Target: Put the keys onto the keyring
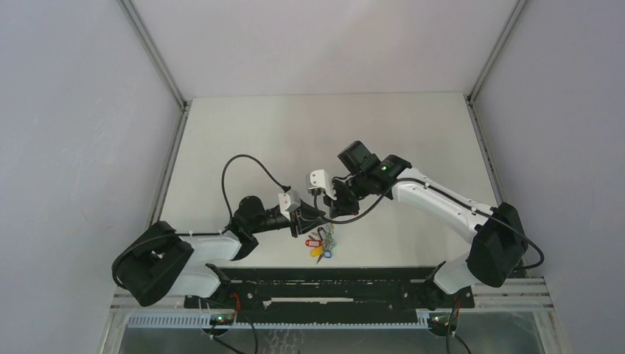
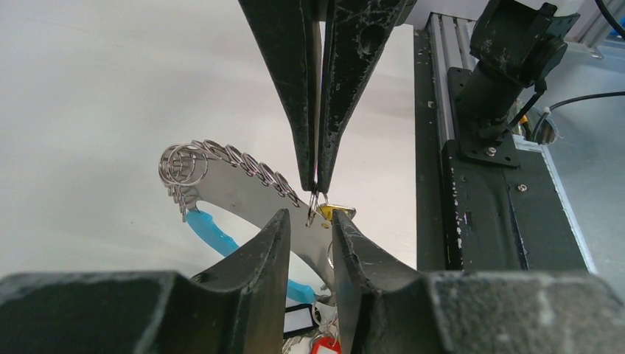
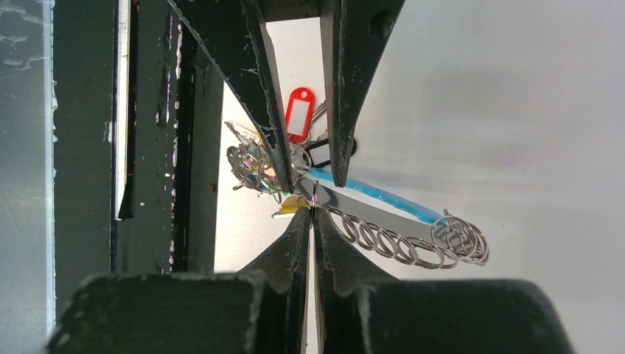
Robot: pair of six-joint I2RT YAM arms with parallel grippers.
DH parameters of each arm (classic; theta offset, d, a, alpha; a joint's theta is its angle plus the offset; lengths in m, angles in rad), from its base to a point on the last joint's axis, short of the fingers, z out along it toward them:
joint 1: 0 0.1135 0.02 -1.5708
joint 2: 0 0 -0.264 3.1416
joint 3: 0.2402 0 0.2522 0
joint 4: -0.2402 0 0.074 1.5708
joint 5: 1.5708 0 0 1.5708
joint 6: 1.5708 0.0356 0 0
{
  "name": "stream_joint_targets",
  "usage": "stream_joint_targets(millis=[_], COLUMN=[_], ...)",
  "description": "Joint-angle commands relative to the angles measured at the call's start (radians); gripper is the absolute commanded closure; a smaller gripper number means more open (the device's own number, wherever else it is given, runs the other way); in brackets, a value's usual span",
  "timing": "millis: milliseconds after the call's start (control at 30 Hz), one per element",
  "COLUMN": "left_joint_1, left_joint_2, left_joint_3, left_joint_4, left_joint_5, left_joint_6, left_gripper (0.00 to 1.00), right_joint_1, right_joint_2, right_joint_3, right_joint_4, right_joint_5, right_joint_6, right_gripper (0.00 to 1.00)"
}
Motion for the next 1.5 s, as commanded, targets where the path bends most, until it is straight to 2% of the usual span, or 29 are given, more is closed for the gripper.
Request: stream_joint_targets(millis=[0, 233, 567, 800, 933, 1100, 1300, 1467], left_joint_1=[0.009, 0.012, 0.014, 0.022, 0.023, 0.023, 0.023, 0.023], left_joint_2=[0.035, 0.063, 0.084, 0.092, 0.095, 0.077, 0.078, 0.073], left_joint_3=[0.061, 0.077, 0.085, 0.031, 0.014, -0.008, -0.018, -0.022], left_joint_4=[0.071, 0.079, 0.114, 0.272, 0.310, 0.319, 0.335, 0.334], left_joint_5=[0.036, 0.053, 0.107, 0.040, 0.001, -0.048, -0.069, -0.077], left_joint_6=[-0.015, -0.027, -0.062, -0.140, -0.157, -0.151, -0.160, -0.160], left_gripper=[0.69, 0.79, 1.00, 1.00, 1.00, 1.00, 1.00, 1.00], right_joint_1=[0.010, 0.014, 0.015, -0.008, -0.050, -0.117, -0.172, -0.178], right_joint_2=[-0.001, 0.003, 0.003, -0.070, -0.152, -0.241, -0.293, -0.270], right_joint_3=[0.047, 0.047, 0.047, -0.009, -0.100, -0.232, -0.365, -0.399], right_joint_4=[0.028, 0.031, 0.049, 0.113, 0.210, 0.376, 0.547, 0.631], right_joint_5=[-0.030, -0.043, -0.042, -0.017, -0.065, -0.123, -0.217, -0.258], right_joint_6=[-0.020, -0.026, -0.020, 0.063, 0.137, 0.250, 0.342, 0.364], right_gripper=[1.00, 1.00, 1.00, 0.99, 0.84, 0.78, 0.75, 0.75])
